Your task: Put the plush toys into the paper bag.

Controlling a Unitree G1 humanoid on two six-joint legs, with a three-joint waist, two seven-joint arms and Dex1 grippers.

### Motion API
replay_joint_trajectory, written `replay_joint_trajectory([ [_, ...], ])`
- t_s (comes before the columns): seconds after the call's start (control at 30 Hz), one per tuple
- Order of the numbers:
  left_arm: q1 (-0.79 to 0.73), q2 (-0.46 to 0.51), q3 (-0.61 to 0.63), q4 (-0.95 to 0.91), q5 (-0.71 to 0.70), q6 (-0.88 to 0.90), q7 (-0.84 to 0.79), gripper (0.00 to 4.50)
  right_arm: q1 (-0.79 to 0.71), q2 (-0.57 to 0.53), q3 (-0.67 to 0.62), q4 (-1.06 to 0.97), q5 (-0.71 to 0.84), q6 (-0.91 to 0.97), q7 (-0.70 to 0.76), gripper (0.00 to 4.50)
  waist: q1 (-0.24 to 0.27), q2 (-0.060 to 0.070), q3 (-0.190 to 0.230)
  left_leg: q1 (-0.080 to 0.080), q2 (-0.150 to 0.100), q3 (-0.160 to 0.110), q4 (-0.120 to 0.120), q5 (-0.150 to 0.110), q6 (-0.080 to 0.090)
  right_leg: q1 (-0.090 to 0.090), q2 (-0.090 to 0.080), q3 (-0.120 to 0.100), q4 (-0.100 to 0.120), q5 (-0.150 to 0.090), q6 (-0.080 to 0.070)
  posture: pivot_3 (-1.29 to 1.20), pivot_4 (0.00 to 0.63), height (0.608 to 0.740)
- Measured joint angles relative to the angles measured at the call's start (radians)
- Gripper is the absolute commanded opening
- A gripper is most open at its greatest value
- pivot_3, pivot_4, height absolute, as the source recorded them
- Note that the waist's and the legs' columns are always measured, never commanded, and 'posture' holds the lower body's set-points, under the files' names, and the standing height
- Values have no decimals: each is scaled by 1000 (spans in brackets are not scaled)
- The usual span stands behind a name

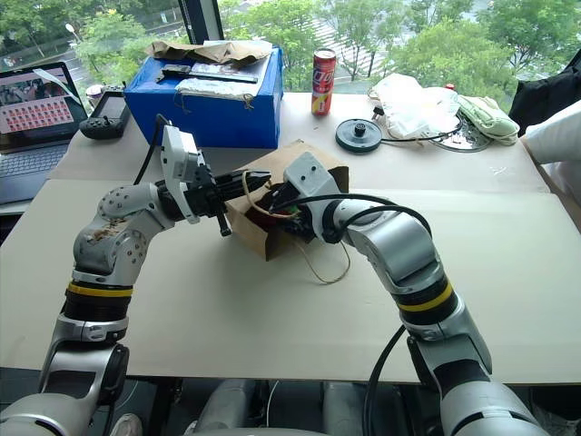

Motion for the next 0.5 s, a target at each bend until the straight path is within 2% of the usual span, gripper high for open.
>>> replay_joint_trajectory([
  [0.1,1,1,0,1,0,0,0,0,76,-66,-30,-98,51,43,40,3333,0,0,0,0,0,0,0,0,0,0,0,0,-1,0,0,0,150,739],
  [0.23,1,0,0,2,0,0,0,0,170,-88,-22,-149,84,56,54,3333,-4,0,0,1,0,0,0,0,0,0,1,1,-2,0,0,0,150,739],
  [0.5,1,-4,0,2,0,0,-1,0,222,-54,58,-20,11,14,-43,3333,-3,0,0,2,0,0,1,1,-2,0,1,2,-2,0,0,0,150,739],
])
